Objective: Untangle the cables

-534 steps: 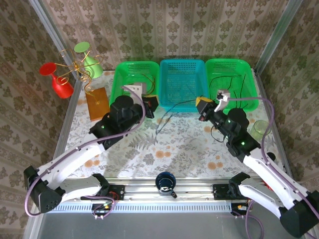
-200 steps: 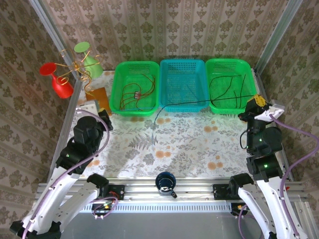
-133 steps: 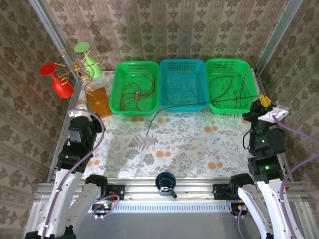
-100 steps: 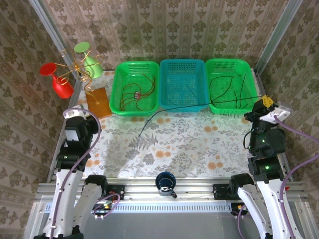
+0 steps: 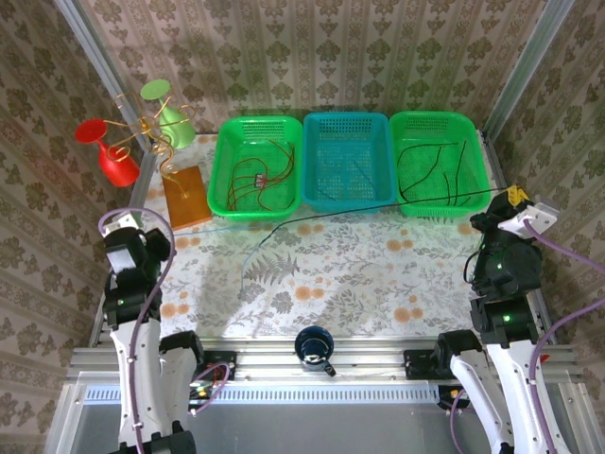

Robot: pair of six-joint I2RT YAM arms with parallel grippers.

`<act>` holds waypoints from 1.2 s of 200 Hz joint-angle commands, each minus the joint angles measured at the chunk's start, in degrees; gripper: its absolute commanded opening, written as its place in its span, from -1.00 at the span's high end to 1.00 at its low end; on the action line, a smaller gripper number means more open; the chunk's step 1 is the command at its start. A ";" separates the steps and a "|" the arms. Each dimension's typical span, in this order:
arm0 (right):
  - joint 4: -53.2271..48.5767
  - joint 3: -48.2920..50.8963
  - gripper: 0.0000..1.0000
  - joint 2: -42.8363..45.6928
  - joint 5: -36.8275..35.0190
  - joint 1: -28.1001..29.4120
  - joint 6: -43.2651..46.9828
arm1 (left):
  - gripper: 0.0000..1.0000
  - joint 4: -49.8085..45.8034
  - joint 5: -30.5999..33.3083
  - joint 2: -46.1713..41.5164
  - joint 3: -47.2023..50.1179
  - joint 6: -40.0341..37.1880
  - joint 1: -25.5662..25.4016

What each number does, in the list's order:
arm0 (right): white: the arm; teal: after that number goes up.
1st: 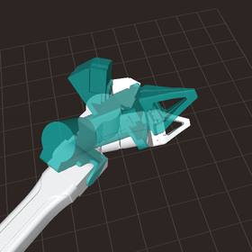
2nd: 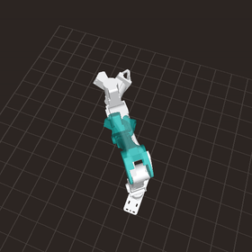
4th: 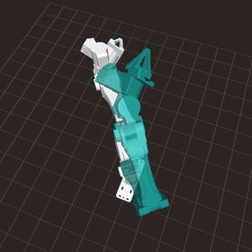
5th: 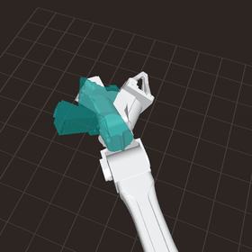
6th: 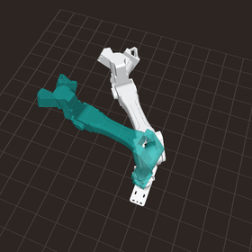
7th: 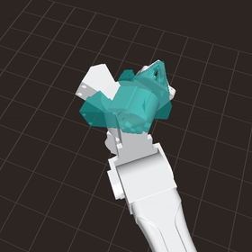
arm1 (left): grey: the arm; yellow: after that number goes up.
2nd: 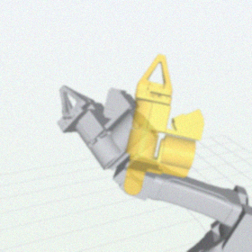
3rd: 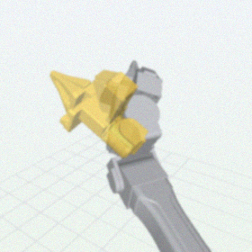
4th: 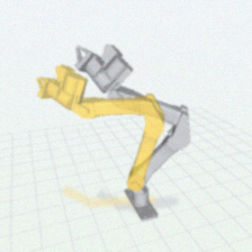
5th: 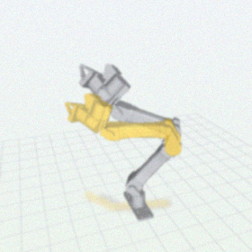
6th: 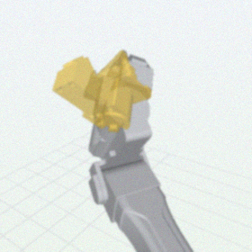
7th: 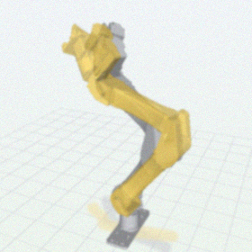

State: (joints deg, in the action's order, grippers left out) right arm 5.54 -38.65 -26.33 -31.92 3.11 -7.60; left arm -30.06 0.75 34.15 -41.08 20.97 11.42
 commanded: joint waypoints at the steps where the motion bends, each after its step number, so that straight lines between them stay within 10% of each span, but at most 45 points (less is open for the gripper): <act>1: 0.95 -0.99 1.00 0.66 -4.20 -0.87 1.02 | 1.00 0.45 -1.81 0.61 0.32 -0.60 2.08; 59: 1.14 -0.76 1.00 1.66 -3.17 -2.62 1.35 | 1.00 1.45 -6.76 2.16 1.09 -2.58 12.39; 141: 1.25 -1.46 1.00 1.19 2.22 -4.68 2.75 | 1.00 5.16 -17.01 5.90 1.22 -1.25 14.45; 240: 4.24 -12.53 1.00 -8.76 12.65 -4.96 -0.96 | 1.00 5.00 -6.96 0.52 -6.91 0.27 -11.09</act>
State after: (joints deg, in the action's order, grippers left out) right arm 6.00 -45.91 -32.21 -23.53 -1.58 -6.85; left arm -25.82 -11.05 33.78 -45.19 19.92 5.43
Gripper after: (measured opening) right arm 0.065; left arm 0.043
